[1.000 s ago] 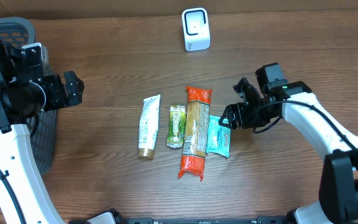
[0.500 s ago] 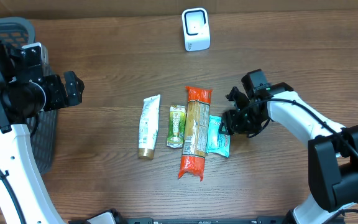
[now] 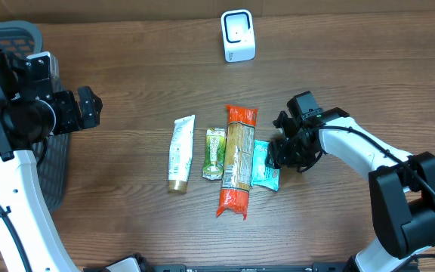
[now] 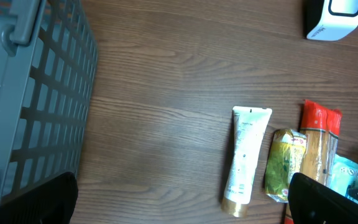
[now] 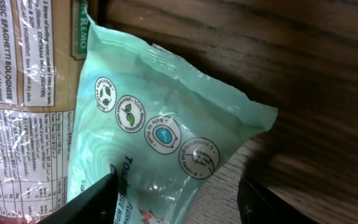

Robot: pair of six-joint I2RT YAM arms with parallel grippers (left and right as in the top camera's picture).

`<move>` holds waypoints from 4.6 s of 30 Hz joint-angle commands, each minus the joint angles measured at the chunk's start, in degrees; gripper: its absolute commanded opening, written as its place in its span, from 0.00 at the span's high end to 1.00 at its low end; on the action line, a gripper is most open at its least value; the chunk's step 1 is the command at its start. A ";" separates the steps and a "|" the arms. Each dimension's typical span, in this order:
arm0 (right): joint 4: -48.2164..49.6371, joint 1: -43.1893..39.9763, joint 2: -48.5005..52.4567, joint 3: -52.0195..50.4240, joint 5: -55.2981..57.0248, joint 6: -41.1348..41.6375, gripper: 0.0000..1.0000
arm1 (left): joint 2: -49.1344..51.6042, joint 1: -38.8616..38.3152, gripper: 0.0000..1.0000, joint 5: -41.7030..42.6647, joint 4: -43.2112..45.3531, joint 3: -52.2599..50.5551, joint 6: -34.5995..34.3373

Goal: Scan the item barcode
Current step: 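Move the right gripper left over the teal wet-wipe pack, then grasp the teal pack with the right gripper and drag it rightward, then release the teal pack and lift the right gripper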

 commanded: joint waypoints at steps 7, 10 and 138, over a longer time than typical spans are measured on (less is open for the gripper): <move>1.38 0.11 0.00 -0.59 4.24 0.35 0.52 | 0.31 0.22 0.00 1.05 0.04 0.83 0.87; 1.40 0.11 0.00 -0.59 5.57 0.33 0.55 | 0.31 0.20 0.01 1.05 0.04 0.83 0.87; 8.81 -22.10 3.37 -4.07 -14.43 -6.32 0.66 | 0.31 0.20 0.01 1.03 0.02 0.81 0.87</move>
